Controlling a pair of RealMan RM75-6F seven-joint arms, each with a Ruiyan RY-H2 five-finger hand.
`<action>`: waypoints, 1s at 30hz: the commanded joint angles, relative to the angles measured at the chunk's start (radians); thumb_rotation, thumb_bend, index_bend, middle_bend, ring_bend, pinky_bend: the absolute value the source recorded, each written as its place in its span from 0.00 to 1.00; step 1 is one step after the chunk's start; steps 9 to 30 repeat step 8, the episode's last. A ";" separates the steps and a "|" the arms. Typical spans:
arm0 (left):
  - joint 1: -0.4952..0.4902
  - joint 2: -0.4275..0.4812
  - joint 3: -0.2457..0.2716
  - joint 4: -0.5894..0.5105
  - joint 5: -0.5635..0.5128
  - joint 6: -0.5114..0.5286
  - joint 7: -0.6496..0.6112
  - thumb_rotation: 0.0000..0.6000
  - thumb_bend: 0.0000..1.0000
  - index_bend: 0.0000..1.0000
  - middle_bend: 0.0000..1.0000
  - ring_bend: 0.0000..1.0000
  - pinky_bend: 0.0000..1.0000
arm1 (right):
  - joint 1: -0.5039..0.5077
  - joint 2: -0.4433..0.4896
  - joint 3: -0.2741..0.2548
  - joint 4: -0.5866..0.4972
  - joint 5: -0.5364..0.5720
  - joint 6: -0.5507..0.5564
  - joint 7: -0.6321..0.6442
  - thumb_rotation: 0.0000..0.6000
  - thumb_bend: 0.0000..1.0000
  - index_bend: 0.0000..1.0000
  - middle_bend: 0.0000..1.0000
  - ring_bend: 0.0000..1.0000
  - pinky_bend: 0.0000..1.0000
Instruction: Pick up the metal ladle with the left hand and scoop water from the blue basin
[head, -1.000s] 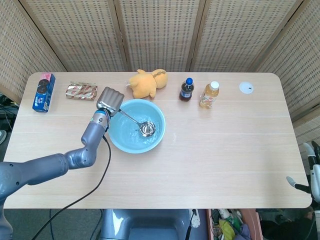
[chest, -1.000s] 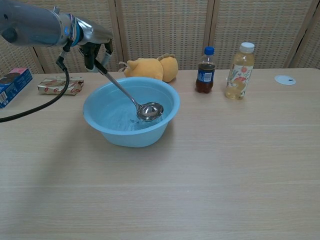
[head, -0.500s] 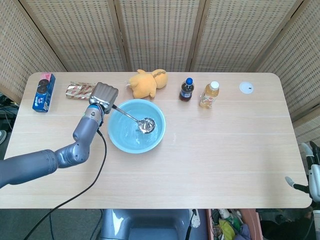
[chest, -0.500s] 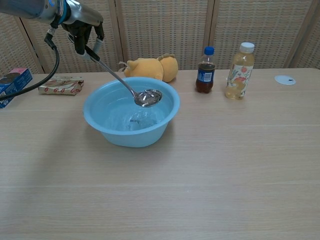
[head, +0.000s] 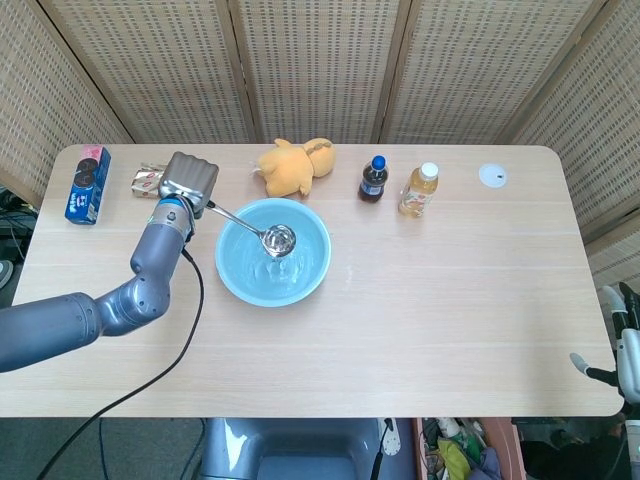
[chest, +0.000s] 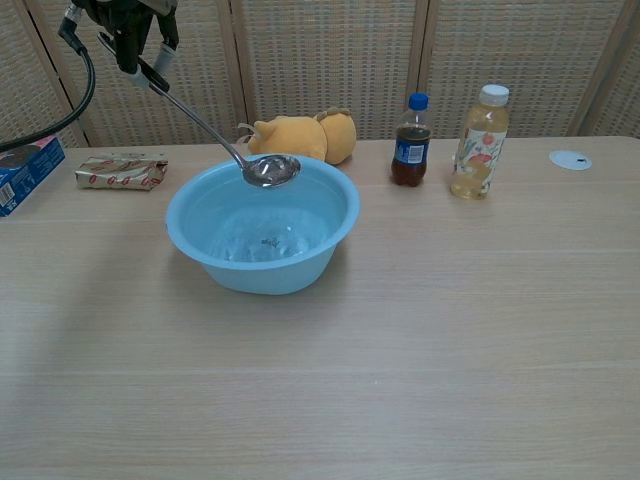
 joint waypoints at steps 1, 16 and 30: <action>-0.011 0.016 0.004 -0.018 -0.012 0.002 0.005 1.00 0.53 0.90 1.00 0.98 1.00 | -0.001 0.000 -0.001 -0.001 -0.002 0.002 0.001 1.00 0.00 0.00 0.00 0.00 0.00; -0.023 0.034 0.008 -0.042 -0.024 0.011 0.003 1.00 0.52 0.90 1.00 0.98 1.00 | -0.004 0.003 -0.001 -0.003 -0.006 0.007 0.004 1.00 0.00 0.00 0.00 0.00 0.00; -0.023 0.034 0.008 -0.042 -0.024 0.011 0.003 1.00 0.52 0.90 1.00 0.98 1.00 | -0.004 0.003 -0.001 -0.003 -0.006 0.007 0.004 1.00 0.00 0.00 0.00 0.00 0.00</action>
